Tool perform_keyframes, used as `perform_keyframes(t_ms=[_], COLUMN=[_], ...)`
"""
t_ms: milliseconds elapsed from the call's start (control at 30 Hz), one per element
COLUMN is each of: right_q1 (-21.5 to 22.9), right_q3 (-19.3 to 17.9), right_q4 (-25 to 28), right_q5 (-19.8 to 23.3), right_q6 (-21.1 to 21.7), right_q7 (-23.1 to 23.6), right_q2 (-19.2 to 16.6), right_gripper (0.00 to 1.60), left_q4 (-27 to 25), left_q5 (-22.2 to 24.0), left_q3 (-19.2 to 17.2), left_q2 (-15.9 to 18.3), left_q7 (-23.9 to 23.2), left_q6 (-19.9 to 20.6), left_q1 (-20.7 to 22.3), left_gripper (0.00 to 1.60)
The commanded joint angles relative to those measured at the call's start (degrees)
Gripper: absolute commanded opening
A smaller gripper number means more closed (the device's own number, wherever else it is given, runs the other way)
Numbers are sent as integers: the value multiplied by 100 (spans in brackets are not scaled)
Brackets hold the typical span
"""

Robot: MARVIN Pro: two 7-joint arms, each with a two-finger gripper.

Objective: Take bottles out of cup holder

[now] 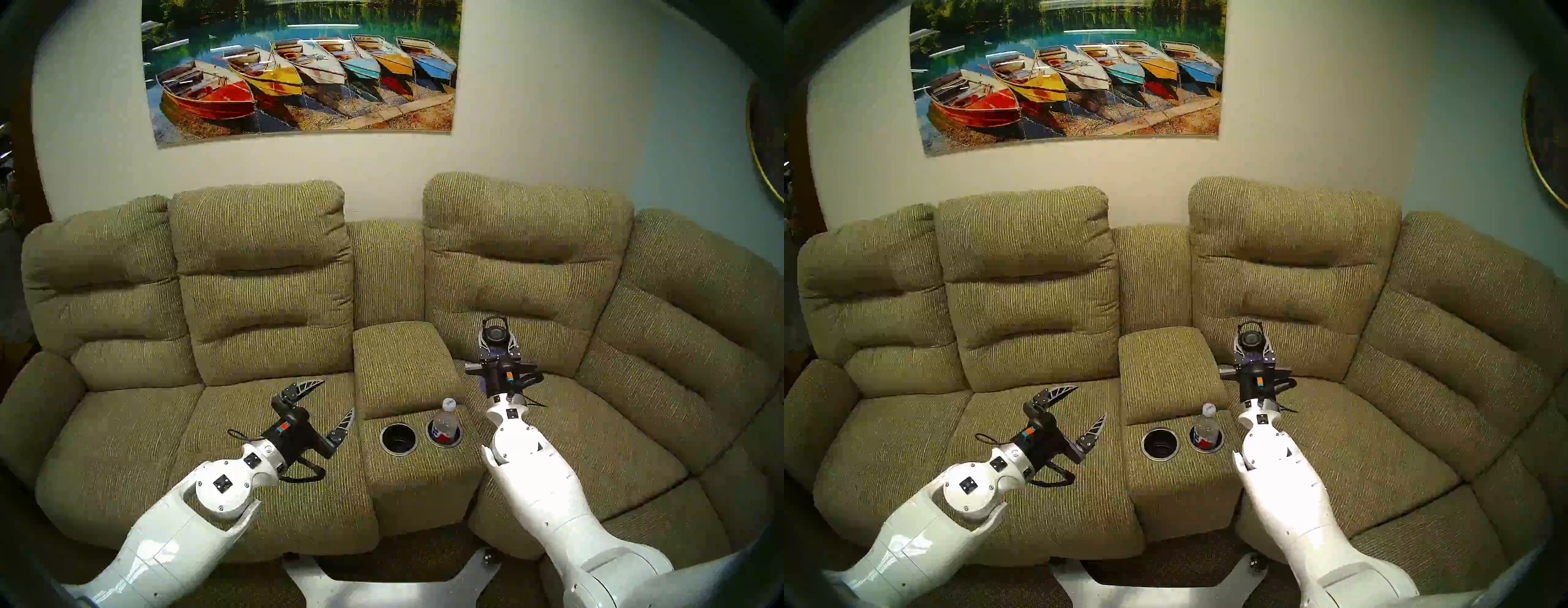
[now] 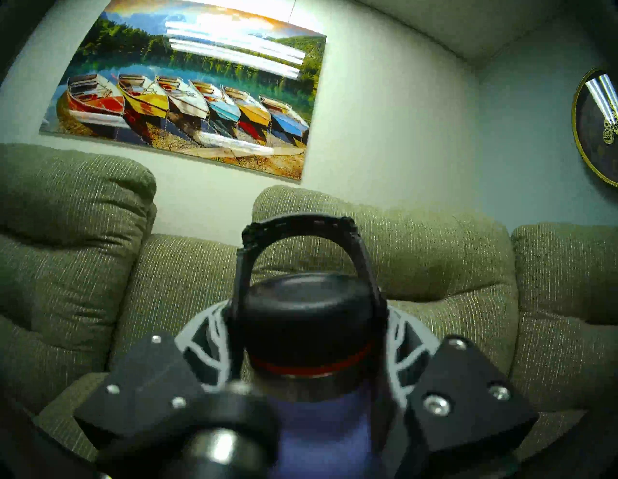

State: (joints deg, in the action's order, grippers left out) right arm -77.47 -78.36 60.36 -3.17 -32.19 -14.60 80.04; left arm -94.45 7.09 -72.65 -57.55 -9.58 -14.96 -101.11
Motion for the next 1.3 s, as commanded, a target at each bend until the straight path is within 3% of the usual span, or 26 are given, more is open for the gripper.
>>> perform_keyframes(t_ms=[0, 100, 267, 700, 1267], right_q1=[-223, -296, -179, 439, 1165], right_q3=[-30, -162, -221, -235, -199], right_q4=[642, 784, 467, -990, -2119], right_q5=[597, 819, 1114, 1239, 1084], right_q6=[476, 761, 959, 449, -47], right_q7=[695, 1048, 1485, 1876, 1862], right_q2=[-452, -532, -556, -345, -54], right_gripper=[0, 0, 0, 0, 0], left_q4=[-128, -132, -138, -131, -120], left_q5=[-11, -10, -8, 1, 15], left_q3=[3, 5, 9, 24, 43], left_q2=[9, 13, 19, 29, 41], left_q7=[-7, -3, 4, 16, 30], left_q6=[-47, -48, -48, -49, -48], left_q1=[-2, -3, -6, 3, 17], left_gripper=[160, 160, 160, 160, 160])
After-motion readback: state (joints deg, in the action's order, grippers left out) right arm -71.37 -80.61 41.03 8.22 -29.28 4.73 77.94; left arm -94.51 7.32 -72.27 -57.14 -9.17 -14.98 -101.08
